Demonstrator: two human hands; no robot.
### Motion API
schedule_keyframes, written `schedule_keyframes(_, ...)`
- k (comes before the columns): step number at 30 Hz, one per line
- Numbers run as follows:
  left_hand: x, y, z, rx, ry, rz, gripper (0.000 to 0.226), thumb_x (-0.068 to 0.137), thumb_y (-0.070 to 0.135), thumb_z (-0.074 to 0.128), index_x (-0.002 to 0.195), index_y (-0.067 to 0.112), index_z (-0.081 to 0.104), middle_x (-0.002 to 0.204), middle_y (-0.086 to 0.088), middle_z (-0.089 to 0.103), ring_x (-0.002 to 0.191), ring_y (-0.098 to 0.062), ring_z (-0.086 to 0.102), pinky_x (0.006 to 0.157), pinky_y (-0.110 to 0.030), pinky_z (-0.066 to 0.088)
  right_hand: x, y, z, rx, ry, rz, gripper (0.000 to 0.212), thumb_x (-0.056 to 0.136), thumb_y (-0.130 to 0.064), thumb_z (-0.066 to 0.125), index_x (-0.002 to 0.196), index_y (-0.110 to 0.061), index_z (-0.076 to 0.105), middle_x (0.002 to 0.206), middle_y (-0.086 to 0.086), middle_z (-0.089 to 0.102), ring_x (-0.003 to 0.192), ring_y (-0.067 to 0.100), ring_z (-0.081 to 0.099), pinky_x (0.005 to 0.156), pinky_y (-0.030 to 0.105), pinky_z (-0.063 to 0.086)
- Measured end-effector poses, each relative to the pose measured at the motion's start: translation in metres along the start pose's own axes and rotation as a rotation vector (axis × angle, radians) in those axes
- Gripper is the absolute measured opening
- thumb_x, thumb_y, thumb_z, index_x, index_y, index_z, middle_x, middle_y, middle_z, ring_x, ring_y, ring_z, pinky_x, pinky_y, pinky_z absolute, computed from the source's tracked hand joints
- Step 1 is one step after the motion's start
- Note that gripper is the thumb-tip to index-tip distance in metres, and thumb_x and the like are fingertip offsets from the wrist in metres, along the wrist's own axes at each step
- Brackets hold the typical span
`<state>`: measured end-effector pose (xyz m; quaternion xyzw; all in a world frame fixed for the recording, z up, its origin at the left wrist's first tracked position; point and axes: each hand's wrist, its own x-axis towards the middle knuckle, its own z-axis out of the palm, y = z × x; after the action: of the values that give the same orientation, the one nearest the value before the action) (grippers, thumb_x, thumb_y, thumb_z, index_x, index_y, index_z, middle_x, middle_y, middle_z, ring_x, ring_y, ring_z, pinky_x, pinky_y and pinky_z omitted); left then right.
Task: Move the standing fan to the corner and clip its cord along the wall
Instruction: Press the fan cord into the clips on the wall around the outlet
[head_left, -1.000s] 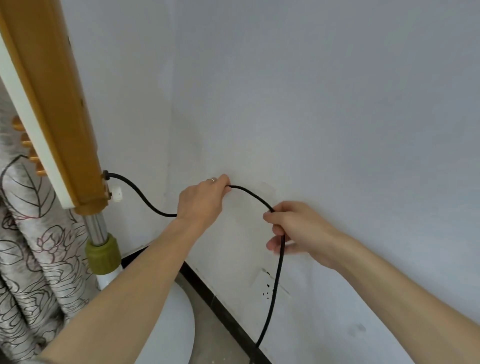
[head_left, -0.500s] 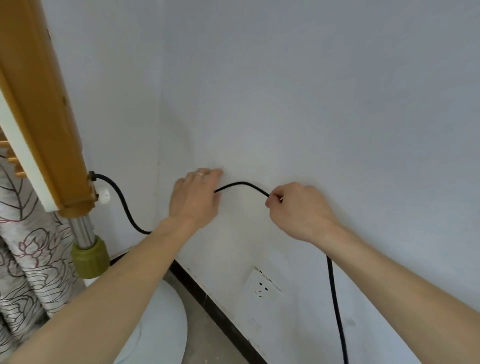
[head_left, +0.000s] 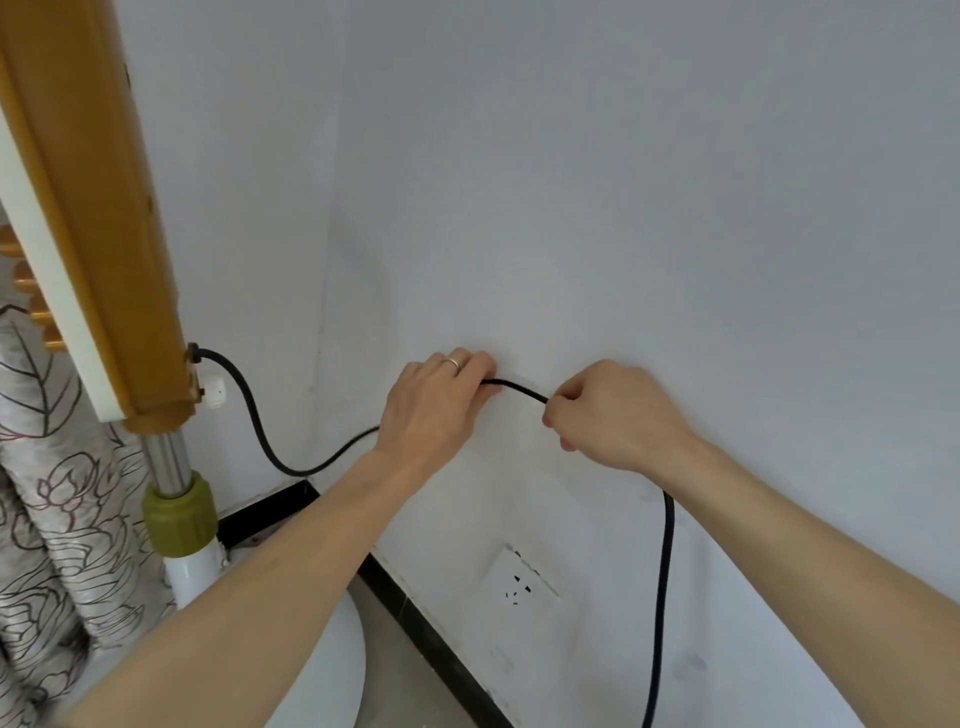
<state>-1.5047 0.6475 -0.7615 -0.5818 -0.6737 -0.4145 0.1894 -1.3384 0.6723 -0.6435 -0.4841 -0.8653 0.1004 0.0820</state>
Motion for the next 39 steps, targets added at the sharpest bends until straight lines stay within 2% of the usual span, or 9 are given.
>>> schedule_keyframes(2, -0.003, 0.004, 0.005, -0.022, -0.035, -0.039, 0.020, 0.097, 0.034, 0.058, 0.097, 0.015, 0.065, 0.086, -0.002, 0.069, 0.078, -0.029, 0.060, 0.071, -0.042, 0.046, 0.002, 0.001, 0.001, -0.053, 0.002, 0.019, 0.028, 0.081, -0.015, 0.050, 0.083, -0.003, 0.075, 0.079, 0.013, 0.077, 0.058, 0.025, 0.059, 0.059, 0.032, 0.052)
schedule_keyframes(10, -0.004, 0.010, 0.009, -0.140, 0.004, -0.286, 0.018, 0.093, 0.041, 0.064, 0.093, 0.023, 0.068, 0.085, 0.005, 0.071, 0.082, -0.022, 0.060, 0.064, -0.036, 0.046, 0.007, 0.004, 0.005, -0.093, 0.172, -0.065, 0.018, 0.095, -0.030, 0.052, 0.098, -0.020, 0.066, 0.092, 0.002, 0.074, 0.090, 0.026, 0.066, 0.074, 0.036, 0.055)
schedule_keyframes(16, -0.002, 0.012, 0.008, -0.343, -0.016, -0.557, 0.016, 0.082, 0.049, 0.073, 0.082, 0.033, 0.073, 0.074, 0.016, 0.066, 0.074, -0.015, 0.061, 0.055, -0.027, 0.043, 0.001, 0.001, 0.006, -0.340, 0.369, -0.123, 0.025, 0.099, -0.036, 0.052, 0.089, -0.018, 0.038, 0.062, 0.000, 0.035, 0.067, 0.031, 0.042, 0.046, 0.030, 0.017)
schedule_keyframes(19, 0.004, 0.011, 0.004, -0.358, -0.018, -0.589, 0.015, 0.078, 0.049, 0.076, 0.078, 0.034, 0.074, 0.063, 0.021, 0.058, 0.069, -0.016, 0.061, 0.053, -0.026, 0.041, -0.007, 0.010, 0.017, -0.335, 0.388, -0.091, 0.019, 0.099, -0.026, 0.048, 0.085, -0.020, 0.037, 0.059, 0.000, 0.031, 0.055, 0.027, 0.033, 0.045, 0.029, 0.014)
schedule_keyframes(26, 0.012, 0.005, -0.006, -0.144, 0.008, -0.364, 0.013, 0.084, 0.044, 0.074, 0.086, 0.031, 0.075, 0.064, 0.019, 0.044, 0.081, -0.023, 0.060, 0.058, -0.031, 0.041, -0.012, 0.025, 0.050, -0.109, 0.372, -0.033, 0.017, 0.100, -0.025, 0.043, 0.084, -0.020, 0.039, 0.062, 0.002, 0.047, 0.060, 0.032, 0.042, 0.047, 0.034, 0.020)
schedule_keyframes(29, 0.014, 0.000, -0.006, 0.008, 0.027, -0.191, 0.016, 0.088, 0.039, 0.071, 0.091, 0.024, 0.075, 0.074, 0.002, 0.070, 0.082, -0.028, 0.062, 0.058, -0.033, 0.044, -0.013, 0.028, 0.057, 0.003, 0.351, -0.039, 0.017, 0.100, -0.028, 0.043, 0.086, -0.019, 0.044, 0.065, 0.003, 0.055, 0.064, 0.033, 0.049, 0.046, 0.035, 0.028)
schedule_keyframes(33, 0.010, -0.012, -0.008, 0.080, -0.031, -0.252, 0.015, 0.093, 0.034, 0.066, 0.096, 0.022, 0.075, 0.089, -0.003, 0.074, 0.084, -0.030, 0.063, 0.058, -0.034, 0.045, -0.029, 0.036, 0.067, 0.421, 0.195, 0.024, 0.010, 0.099, -0.028, 0.044, 0.103, -0.025, 0.052, 0.083, -0.001, 0.073, 0.068, 0.026, 0.071, 0.063, 0.040, 0.058)
schedule_keyframes(36, 0.001, -0.007, -0.009, 0.033, -0.110, -0.356, 0.014, 0.095, 0.028, 0.061, 0.106, 0.023, 0.070, 0.106, -0.004, 0.069, 0.093, -0.028, 0.061, 0.063, -0.037, 0.049, -0.051, 0.049, 0.081, 0.734, 0.093, 0.121, 0.008, 0.099, -0.026, 0.047, 0.106, -0.030, 0.049, 0.081, -0.002, 0.073, 0.056, 0.015, 0.071, 0.055, 0.035, 0.059)
schedule_keyframes(39, -0.011, 0.019, -0.012, -0.008, -0.083, -0.241, 0.034, 0.091, 0.019, 0.065, 0.124, 0.020, 0.058, 0.123, -0.009, 0.060, 0.106, -0.030, 0.056, 0.072, -0.040, 0.050, -0.071, 0.062, 0.093, 0.879, 0.023, 0.161, 0.007, 0.097, -0.023, 0.054, 0.101, -0.029, 0.053, 0.076, -0.001, 0.075, 0.064, 0.015, 0.074, 0.070, 0.040, 0.059)
